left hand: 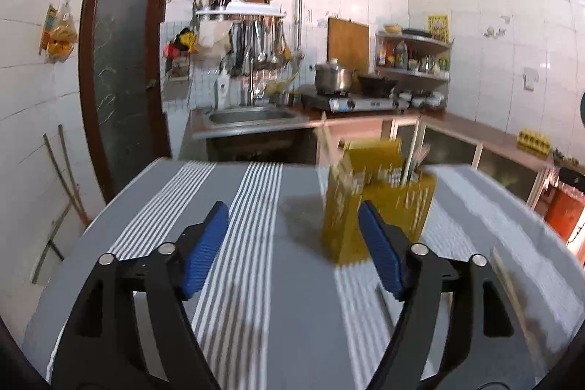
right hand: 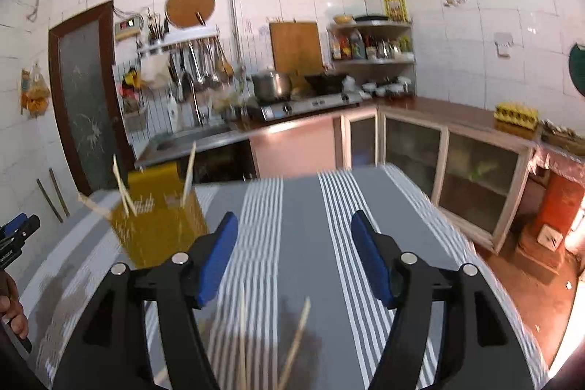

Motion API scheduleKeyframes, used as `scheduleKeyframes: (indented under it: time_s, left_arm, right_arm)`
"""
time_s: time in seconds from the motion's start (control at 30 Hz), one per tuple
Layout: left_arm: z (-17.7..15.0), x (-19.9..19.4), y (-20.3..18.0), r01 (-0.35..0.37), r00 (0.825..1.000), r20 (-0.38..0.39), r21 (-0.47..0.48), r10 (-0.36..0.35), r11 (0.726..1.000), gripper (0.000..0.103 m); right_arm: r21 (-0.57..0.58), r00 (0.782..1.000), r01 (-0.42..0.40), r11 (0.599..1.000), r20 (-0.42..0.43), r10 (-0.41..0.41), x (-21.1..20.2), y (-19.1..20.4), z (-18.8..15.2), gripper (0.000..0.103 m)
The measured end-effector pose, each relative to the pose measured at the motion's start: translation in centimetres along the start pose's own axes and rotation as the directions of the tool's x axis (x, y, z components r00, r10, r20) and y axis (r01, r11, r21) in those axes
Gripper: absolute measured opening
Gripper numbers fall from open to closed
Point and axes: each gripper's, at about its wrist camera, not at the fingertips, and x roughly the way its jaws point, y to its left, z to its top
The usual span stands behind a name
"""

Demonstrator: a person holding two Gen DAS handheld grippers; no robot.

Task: Organize utensils
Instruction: 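Open the left tool releasing its chopstick while the right tool releases its chopstick, then move both open tools back down to the remaining utensils on the cloth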

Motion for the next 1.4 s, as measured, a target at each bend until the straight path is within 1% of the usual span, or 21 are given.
scheduleKeyframes:
  time_s: [0.07,0.2,0.33,0.43,0.6,0.77,0.93,1.07,1.1,1.17,1.27,1.37,1.4]
  left_arm:
    - [-2.2,-0.8,1.3,-0.013,1.0,-0.028,-0.011,0.012,1.0,0.074]
    - [-5.3,-1.1,3.9,-0.041,0.993,-0.112,-0.069,0.033,0.997,0.074]
    - [-7.1,-1.5,5.2,-0.066,0.989,-0.141,-0.114,0.05,0.991,0.074]
    - [-7.5,-1.7,5.3,-0.067,0.988,-0.144,-0.112,0.051,0.991,0.074]
    - [-7.8,-2.1,4.1,-0.065,0.986,-0.158,-0.083,0.051,0.994,0.074]
    - [-8.0,-1.8,3.1,-0.053,0.982,-0.184,-0.06,0.041,0.997,0.074]
    - [-7.9,-1.3,2.3,-0.039,0.98,-0.199,-0.049,0.029,0.998,0.074]
    - [-7.6,-0.3,1.0,-0.02,0.973,-0.229,-0.028,0.013,0.999,0.074]
    - [-7.6,0.0,0.6,-0.011,0.971,-0.239,-0.023,0.005,1.0,0.074]
    - [-7.3,1.0,-0.5,0.032,0.964,-0.265,-0.022,-0.036,0.999,0.074]
    - [-6.9,2.4,-2.2,0.07,0.954,-0.293,0.002,-0.066,0.998,0.074]
    - [-6.9,4.0,-3.8,0.1,0.941,-0.327,0.026,-0.086,0.995,0.074]
    - [-7.0,4.8,-4.4,0.107,0.933,-0.348,0.032,-0.089,0.994,0.074]
  right_arm:
    - [0.002,1.0,0.003,1.0,-0.025,-0.003,-0.9,-0.3,-2.1,0.067]
    - [-0.027,0.998,0.013,1.0,-0.065,-0.014,-2.0,-0.3,-4.8,0.067]
    - [-0.014,0.995,0.022,1.0,-0.096,-0.023,-2.6,-0.9,-6.5,0.067]
    - [-0.02,0.993,0.042,0.999,-0.111,-0.044,-2.9,-1.3,-7.5,0.067]
    - [0.01,0.992,0.041,0.999,-0.12,-0.04,-3.3,-1.6,-8.5,0.067]
    - [0.015,0.986,0.04,0.999,-0.161,-0.037,-2.0,-1.3,-8.8,0.067]
    - [-0.001,0.985,0.016,1.0,-0.173,-0.016,-1.2,-0.4,-8.8,0.067]
    - [0.0,0.978,-0.013,1.0,-0.207,0.012,0.0,0.9,-8.7,0.067]
    - [0.004,0.976,-0.027,1.0,-0.217,0.027,0.4,1.3,-8.6,0.067]
    - [-0.017,0.971,-0.047,0.999,-0.234,0.042,1.4,2.6,-8.3,0.067]
    - [-0.075,0.967,-0.047,0.996,-0.252,0.026,3.0,4.0,-7.6,0.067]
    - [-0.072,0.958,-0.055,0.996,-0.286,0.032,4.5,4.6,-7.0,0.067]
    - [-0.062,0.954,-0.064,0.996,-0.296,0.043,4.9,4.8,-6.8,0.067]
